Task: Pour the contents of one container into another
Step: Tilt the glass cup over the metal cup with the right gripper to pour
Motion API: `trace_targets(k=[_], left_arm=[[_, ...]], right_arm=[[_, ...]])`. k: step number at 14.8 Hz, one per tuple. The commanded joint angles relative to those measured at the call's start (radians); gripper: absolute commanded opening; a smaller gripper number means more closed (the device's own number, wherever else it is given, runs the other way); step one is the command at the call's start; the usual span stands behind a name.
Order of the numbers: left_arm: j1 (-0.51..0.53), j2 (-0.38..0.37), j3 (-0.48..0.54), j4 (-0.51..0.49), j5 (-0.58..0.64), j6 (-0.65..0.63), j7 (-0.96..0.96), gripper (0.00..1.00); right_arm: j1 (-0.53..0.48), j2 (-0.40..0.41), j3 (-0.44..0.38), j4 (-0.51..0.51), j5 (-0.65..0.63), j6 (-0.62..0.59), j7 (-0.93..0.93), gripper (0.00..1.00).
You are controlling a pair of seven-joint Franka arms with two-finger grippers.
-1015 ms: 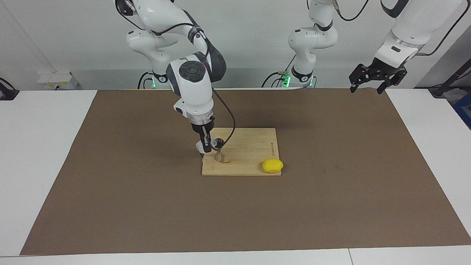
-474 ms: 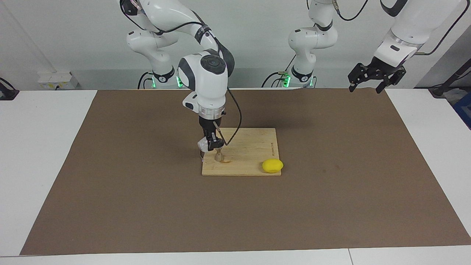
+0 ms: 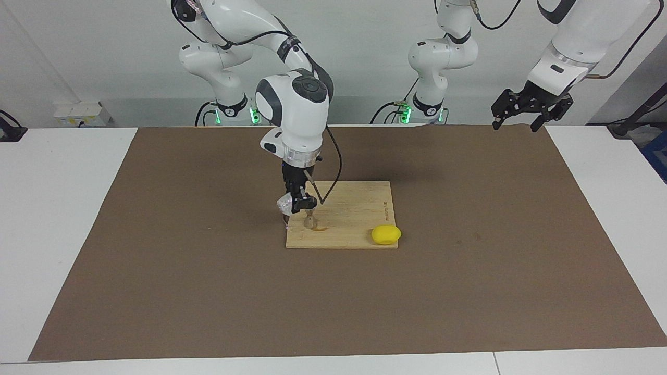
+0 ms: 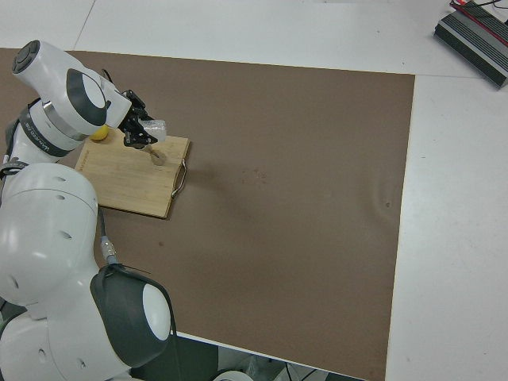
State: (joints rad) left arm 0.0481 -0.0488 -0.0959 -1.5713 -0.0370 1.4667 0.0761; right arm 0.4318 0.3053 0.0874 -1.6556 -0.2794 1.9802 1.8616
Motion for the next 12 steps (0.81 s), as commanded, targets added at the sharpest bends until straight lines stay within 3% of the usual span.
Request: trace_targets(k=[1, 12], left_arm=[[0.009, -0.013, -0.002, -0.007, -0.011, -0.014, 0.011, 1.00], [0.009, -0.013, -0.002, -0.007, -0.011, -0.015, 0.011, 1.00]], right_arm=[[0.001, -0.014, 0.005, -0.001, -0.030, -0.005, 0.028, 0.08], [-0.025, -0.008, 0.006, -0.001, 0.072, 0.003, 0.021, 0.08]])
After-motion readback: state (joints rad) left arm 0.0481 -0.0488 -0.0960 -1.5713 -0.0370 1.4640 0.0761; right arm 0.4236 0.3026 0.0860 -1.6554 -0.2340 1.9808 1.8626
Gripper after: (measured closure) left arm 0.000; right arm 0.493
